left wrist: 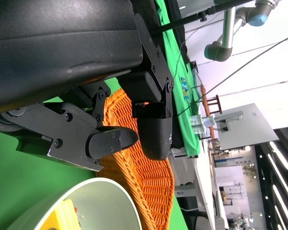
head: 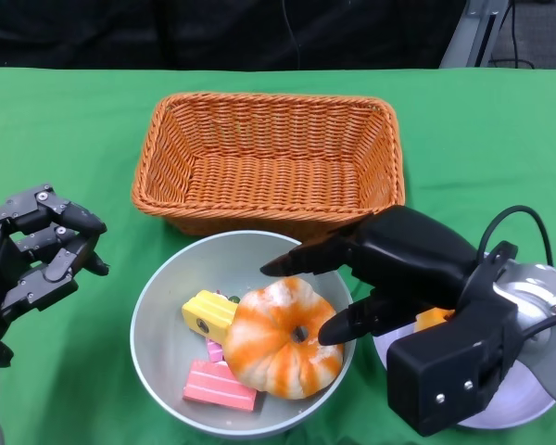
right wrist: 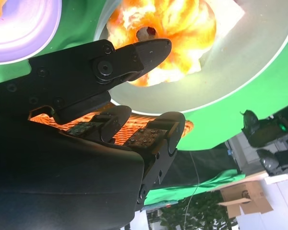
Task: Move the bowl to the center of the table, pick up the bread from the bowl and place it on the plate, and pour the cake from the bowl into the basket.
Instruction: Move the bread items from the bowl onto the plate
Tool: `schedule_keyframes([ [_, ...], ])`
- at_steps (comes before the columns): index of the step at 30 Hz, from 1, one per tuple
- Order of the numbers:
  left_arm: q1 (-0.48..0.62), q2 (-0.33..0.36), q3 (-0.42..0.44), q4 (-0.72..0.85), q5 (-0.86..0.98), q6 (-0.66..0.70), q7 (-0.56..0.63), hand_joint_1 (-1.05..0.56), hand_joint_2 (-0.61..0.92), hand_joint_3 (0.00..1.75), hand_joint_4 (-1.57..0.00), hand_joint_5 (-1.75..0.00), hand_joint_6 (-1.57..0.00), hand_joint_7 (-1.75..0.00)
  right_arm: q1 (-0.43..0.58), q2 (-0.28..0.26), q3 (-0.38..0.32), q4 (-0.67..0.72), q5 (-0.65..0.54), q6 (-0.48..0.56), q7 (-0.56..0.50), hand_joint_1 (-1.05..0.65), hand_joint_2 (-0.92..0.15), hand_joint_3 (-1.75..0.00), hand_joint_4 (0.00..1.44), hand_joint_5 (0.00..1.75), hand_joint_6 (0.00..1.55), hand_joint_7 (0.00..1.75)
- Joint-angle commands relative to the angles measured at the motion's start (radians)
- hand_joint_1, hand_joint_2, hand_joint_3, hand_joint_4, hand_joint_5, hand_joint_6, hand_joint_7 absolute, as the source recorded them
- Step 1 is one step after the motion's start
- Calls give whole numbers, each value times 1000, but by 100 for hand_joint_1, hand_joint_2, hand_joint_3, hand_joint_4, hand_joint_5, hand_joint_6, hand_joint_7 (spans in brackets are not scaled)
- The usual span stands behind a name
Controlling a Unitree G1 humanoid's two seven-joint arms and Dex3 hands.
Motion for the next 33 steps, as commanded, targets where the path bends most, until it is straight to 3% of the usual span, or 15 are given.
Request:
schedule_keyframes([
  [1,12,7,-2,-16,4,9,15,-13,77,57,-83,-145,-88,-112,-21,2,5,20,-17,-33,-38,-74,-92,-4,67,7,62,1],
  [12,8,4,-12,-6,10,7,22,-13,78,55,-82,-145,-87,-112,-32,11,23,63,-66,-105,-118,-71,-92,-3,71,6,64,1],
  [22,20,-6,-10,-44,5,19,20,-12,77,58,-84,-141,-87,-111,-70,16,67,148,-121,-89,-114,-70,-92,-7,67,2,61,0],
  [33,42,-13,-16,-112,2,48,18,-13,75,61,-85,-142,-88,-113,-102,6,138,259,-272,-116,-250,-67,-88,0,66,1,63,1],
])
